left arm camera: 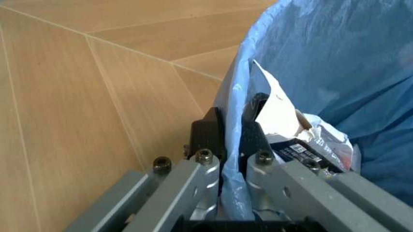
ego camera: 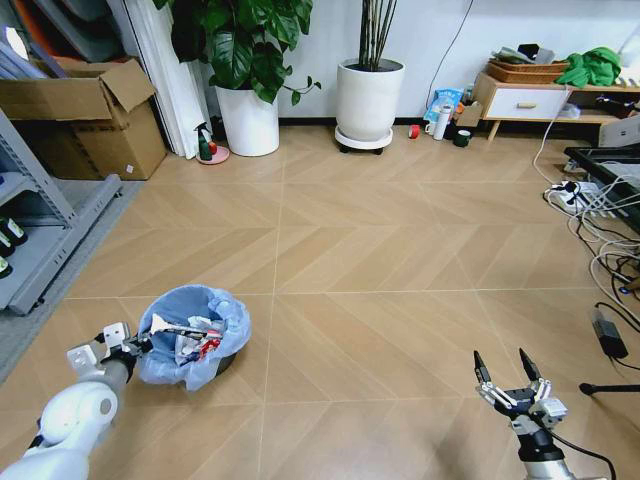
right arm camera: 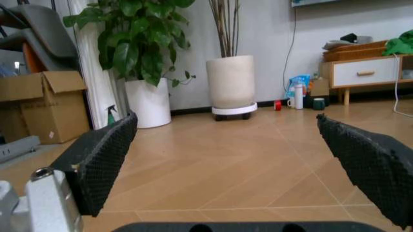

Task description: Pick up the trash bin and place the garbage on the floor into it.

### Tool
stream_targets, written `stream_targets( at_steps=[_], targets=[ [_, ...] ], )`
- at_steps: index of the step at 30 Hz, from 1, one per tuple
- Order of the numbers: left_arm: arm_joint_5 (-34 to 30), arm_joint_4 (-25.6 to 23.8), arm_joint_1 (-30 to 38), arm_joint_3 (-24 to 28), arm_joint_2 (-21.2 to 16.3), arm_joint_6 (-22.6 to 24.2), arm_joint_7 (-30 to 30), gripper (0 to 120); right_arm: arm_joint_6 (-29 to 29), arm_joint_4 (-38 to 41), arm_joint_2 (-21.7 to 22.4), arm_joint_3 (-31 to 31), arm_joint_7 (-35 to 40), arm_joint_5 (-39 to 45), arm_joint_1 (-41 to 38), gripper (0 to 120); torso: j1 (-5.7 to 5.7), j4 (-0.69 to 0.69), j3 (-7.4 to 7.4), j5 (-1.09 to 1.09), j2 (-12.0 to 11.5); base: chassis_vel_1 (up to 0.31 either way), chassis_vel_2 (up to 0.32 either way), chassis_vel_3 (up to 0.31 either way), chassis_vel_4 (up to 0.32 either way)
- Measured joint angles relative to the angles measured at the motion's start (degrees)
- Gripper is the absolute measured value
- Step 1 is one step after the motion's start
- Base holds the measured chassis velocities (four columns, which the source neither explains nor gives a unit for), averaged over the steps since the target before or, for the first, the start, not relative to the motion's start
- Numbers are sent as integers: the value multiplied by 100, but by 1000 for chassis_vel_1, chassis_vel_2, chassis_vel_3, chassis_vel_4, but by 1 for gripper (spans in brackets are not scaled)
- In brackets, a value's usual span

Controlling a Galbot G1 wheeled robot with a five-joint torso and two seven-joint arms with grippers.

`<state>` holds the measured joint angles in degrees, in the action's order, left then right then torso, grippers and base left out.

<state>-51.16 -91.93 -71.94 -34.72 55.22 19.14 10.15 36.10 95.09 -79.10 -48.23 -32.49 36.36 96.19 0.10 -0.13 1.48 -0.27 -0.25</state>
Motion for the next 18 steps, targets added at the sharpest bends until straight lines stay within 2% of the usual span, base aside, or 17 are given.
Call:
stream_targets(
  at_steps=[10,11,13,17,18],
  targets=[
    [-47,429,317,63,-11,-15,-115,1,-37,-89,62,126,45,-11,-136,100,0,1,0,0,0,0,0,0,0],
    [-53,455,337,63,-16,-16,-116,8,-44,-108,75,142,54,-11,-155,100,0,1,0,0,0,0,0,0,0],
    [-56,472,352,75,-26,-16,-116,12,-46,-120,82,148,60,-11,-163,100,0,1,-1,1,0,0,0,0,0],
    [-56,514,375,119,-35,-10,-115,30,-49,-175,97,163,65,-9,-198,100,0,1,-1,0,0,0,0,0,0],
    [-56,514,375,119,-35,-10,-115,30,-49,-175,97,163,65,-9,-198,100,0,1,-1,0,0,0,0,0,0]
  ],
)
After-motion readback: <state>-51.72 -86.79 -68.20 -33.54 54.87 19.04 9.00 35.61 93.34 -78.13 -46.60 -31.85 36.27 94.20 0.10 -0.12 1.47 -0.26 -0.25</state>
